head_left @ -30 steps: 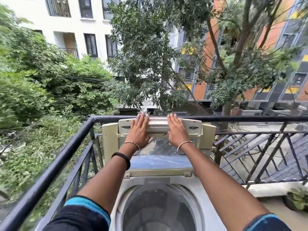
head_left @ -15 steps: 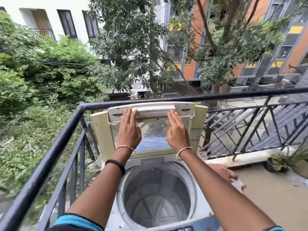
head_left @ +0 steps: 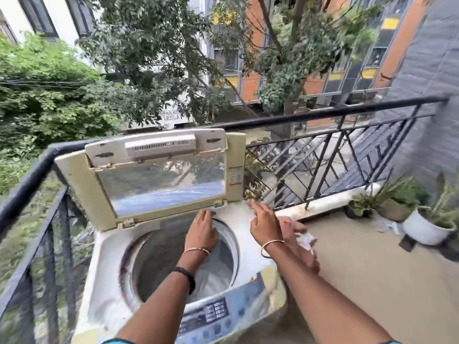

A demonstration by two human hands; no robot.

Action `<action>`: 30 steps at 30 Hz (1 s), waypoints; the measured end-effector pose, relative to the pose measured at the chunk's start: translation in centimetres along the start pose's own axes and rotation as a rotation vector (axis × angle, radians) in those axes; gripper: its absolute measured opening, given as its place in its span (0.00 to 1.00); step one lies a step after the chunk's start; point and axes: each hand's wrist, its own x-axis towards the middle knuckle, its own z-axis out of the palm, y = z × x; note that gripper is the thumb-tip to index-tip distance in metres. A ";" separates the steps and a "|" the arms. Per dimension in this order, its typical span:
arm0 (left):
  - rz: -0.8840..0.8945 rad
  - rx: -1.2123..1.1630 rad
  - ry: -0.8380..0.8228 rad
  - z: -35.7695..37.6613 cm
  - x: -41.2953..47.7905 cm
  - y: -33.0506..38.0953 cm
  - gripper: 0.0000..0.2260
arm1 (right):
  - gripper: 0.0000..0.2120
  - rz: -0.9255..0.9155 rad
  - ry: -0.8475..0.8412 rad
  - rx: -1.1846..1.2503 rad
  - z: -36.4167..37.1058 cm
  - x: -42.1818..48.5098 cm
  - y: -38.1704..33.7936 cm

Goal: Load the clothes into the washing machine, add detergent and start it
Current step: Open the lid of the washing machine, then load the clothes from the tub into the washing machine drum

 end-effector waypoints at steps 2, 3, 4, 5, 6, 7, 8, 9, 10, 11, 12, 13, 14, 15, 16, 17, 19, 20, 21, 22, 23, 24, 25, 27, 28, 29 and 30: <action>-0.036 -0.049 -0.008 2.1 0.0 3.1 0.20 | 0.25 0.048 -0.020 -0.038 -2.0 -0.7 3.3; -0.055 -0.075 -0.012 3.4 -0.1 4.9 0.20 | 0.24 0.078 -0.035 -0.040 -3.2 -1.1 5.1; -0.063 -0.097 -0.018 4.6 0.0 6.7 0.20 | 0.23 0.103 -0.048 -0.028 -4.4 -1.5 7.1; -0.064 -0.109 -0.031 5.9 0.0 8.5 0.19 | 0.21 0.130 -0.060 -0.026 -5.7 -1.9 9.0; -0.060 -0.108 -0.046 7.0 0.1 10.0 0.19 | 0.19 0.151 -0.061 -0.032 -6.8 -2.3 10.7; -0.056 -0.108 -0.059 8.1 0.2 11.7 0.19 | 0.18 0.175 -0.050 -0.038 -8.1 -2.7 12.3; -0.052 -0.114 -0.069 9.3 0.4 13.3 0.19 | 0.21 0.206 -0.026 -0.028 -9.3 -3.1 13.8; -0.054 -0.122 -0.081 10.3 0.6 14.8 0.19 | 0.24 0.238 -0.013 -0.009 -10.4 -3.5 15.3; -0.060 -0.128 -0.096 11.1 0.7 15.9 0.19 | 0.24 0.262 -0.018 -0.005 -11.1 -3.9 16.6; -0.069 -0.130 -0.116 11.8 0.8 17.0 0.19 | 0.24 0.277 -0.026 -0.015 -11.7 -4.2 18.0; -0.073 -0.131 -0.139 12.7 0.9 18.3 0.19 | 0.25 0.291 -0.030 -0.022 -12.4 -4.5 19.5; -0.079 -0.134 -0.163 13.3 1.0 19.3 0.19 | 0.26 0.303 -0.045 -0.037 -12.8 -4.8 21.0; -0.086 -0.138 -0.181 14.1 1.0 20.3 0.19 | 0.25 0.321 -0.065 -0.054 -13.0 -4.9 22.7; -0.097 -0.132 -0.197 15.0 0.9 21.0 0.19 | 0.23 0.350 -0.088 -0.078 -13.2 -5.1 24.2; -0.108 -0.116 -0.210 15.6 0.8 21.4 0.19 | 0.19 0.372 -0.107 -0.095 -13.4 -5.2 25.3; -0.116 -0.091 -0.229 16.3 0.8 21.9 0.19 | 0.16 0.389 -0.114 -0.096 -13.5 -5.2 26.2; -0.116 -0.059 -0.270 17.7 1.1 22.4 0.21 | 0.17 0.419 -0.114 -0.084 -13.3 -5.1 27.9; -0.117 -0.056 -0.288 18.2 1.4 22.5 0.22 | 0.20 0.427 -0.115 -0.084 -13.1 -5.0 28.7; -0.124 -0.055 -0.299 18.7 1.7 22.6 0.23 | 0.20 0.438 -0.126 -0.088 -12.7 -4.9 29.2; -0.137 -0.054 -0.307 19.3 2.2 22.6 0.23 | 0.19 0.452 -0.143 -0.089 -12.1 -4.8 30.1; -0.156 -0.057 -0.315 19.9 2.8 22.6 0.22 | 0.18 0.462 -0.161 -0.088 -11.4 -4.6 30.9; -0.178 -0.067 -0.322 20.6 3.4 22.5 0.22 | 0.19 0.469 -0.178 -0.085 -10.7 -4.3 31.7; -0.204 -0.082 -0.328 21.4 4.1 22.3 0.21 | 0.19 0.488 -0.197 -0.088 -10.0 -4.0 32.4; -0.241 -0.102 -0.353 23.1 5.4 21.7 0.21 | 0.20 0.523 -0.239 -0.099 -8.5 -3.0 34.0; -0.259 -0.105 -0.372 24.2 6.1 21.4 0.21 | 0.21 0.521 -0.257 -0.098 -7.5 -2.3 35.1; -0.284 -0.109 -0.391 25.3 6.9 21.1 0.21 | 0.22 0.520 -0.279 -0.100 -6.7 -1.4 35.9; -0.313 -0.114 -0.406 26.5 7.7 20.7 0.21 | 0.22 0.522 -0.306 -0.100 -5.9 -0.3 36.7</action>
